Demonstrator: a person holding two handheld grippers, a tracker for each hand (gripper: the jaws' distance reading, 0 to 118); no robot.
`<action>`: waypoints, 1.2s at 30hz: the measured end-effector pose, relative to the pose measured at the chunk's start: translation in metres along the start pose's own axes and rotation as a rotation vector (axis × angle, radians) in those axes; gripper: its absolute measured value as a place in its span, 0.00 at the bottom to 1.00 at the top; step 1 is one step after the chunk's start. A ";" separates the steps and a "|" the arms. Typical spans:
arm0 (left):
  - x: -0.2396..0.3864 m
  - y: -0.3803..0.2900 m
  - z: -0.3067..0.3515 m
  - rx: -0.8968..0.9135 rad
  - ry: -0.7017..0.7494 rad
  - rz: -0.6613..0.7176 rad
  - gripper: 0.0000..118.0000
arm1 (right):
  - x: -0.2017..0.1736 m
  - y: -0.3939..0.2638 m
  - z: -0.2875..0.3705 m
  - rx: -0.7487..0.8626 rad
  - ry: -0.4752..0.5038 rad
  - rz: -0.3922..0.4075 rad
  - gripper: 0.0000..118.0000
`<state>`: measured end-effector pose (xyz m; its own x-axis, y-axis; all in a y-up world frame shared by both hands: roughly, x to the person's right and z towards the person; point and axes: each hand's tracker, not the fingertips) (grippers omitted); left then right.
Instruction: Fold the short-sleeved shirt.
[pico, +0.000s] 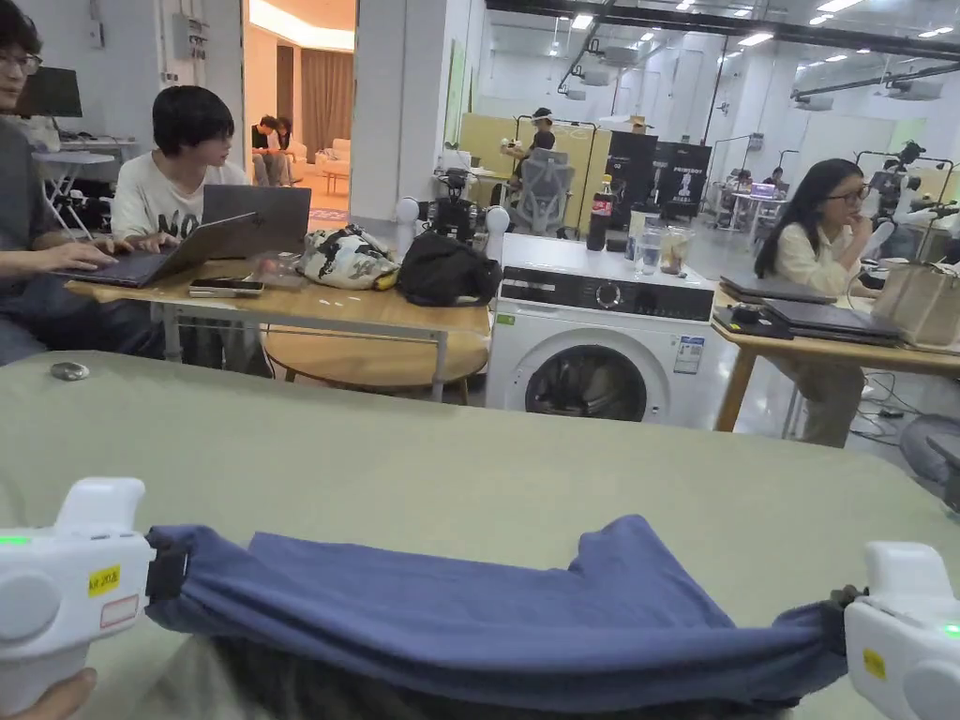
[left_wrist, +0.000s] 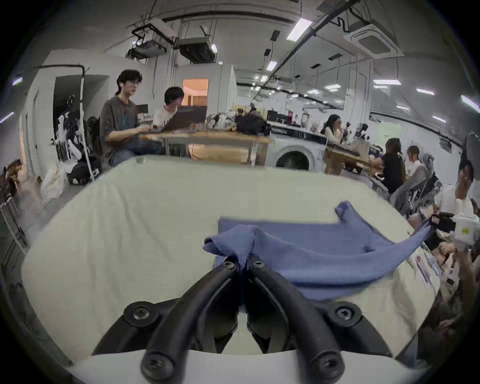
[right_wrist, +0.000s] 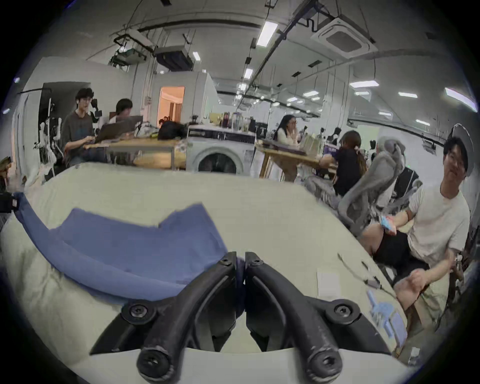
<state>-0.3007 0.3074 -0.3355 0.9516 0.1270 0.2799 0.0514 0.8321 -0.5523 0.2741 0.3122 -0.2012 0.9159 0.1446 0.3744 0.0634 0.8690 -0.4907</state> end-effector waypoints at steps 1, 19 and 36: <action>-0.001 -0.014 0.000 -0.008 0.003 0.009 0.00 | -0.001 -0.014 0.001 -0.027 0.000 0.002 0.01; -0.021 -0.109 -0.062 -0.323 0.041 0.001 0.03 | -0.014 -0.122 -0.039 -0.326 -0.013 0.074 0.07; 0.085 -0.061 -0.018 0.290 0.060 -0.098 0.29 | -0.110 -0.048 0.017 0.275 0.035 -0.069 0.03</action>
<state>-0.2173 0.2573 -0.2923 0.9631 0.0135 0.2690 0.0636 0.9591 -0.2757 0.1634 0.2627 -0.2052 0.9267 0.0678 0.3695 0.0211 0.9726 -0.2315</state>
